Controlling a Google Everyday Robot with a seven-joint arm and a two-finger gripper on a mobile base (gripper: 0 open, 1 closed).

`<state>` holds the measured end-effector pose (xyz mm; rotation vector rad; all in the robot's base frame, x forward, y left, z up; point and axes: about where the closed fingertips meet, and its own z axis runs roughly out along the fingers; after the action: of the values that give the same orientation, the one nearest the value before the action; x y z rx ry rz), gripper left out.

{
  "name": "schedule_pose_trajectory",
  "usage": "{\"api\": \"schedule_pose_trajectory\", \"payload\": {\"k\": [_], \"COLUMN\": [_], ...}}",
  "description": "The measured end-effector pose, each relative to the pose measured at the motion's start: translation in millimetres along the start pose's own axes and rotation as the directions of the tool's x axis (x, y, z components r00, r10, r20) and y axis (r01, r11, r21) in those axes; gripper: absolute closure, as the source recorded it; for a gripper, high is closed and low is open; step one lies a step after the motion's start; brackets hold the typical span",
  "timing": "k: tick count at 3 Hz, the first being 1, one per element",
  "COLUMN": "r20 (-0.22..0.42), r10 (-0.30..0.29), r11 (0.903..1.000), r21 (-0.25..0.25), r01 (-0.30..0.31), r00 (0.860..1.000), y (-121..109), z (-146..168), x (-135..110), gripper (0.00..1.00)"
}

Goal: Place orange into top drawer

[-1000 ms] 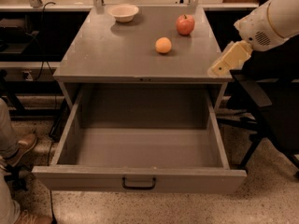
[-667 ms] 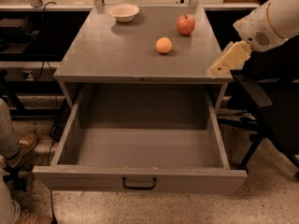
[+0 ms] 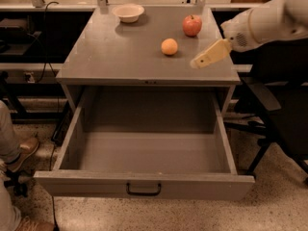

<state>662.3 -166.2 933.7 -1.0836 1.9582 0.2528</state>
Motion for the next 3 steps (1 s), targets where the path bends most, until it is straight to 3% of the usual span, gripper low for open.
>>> {"api": "schedule_pose_trajectory", "payload": {"k": [3], "r20": [0.060], "r10": [0.092], "r11": [0.9925], "r21": [0.075], "r01": [-0.097], "r00": [0.994], "y": [-42], "z": [145], "x": [-22], "gripper": [0.00]}}
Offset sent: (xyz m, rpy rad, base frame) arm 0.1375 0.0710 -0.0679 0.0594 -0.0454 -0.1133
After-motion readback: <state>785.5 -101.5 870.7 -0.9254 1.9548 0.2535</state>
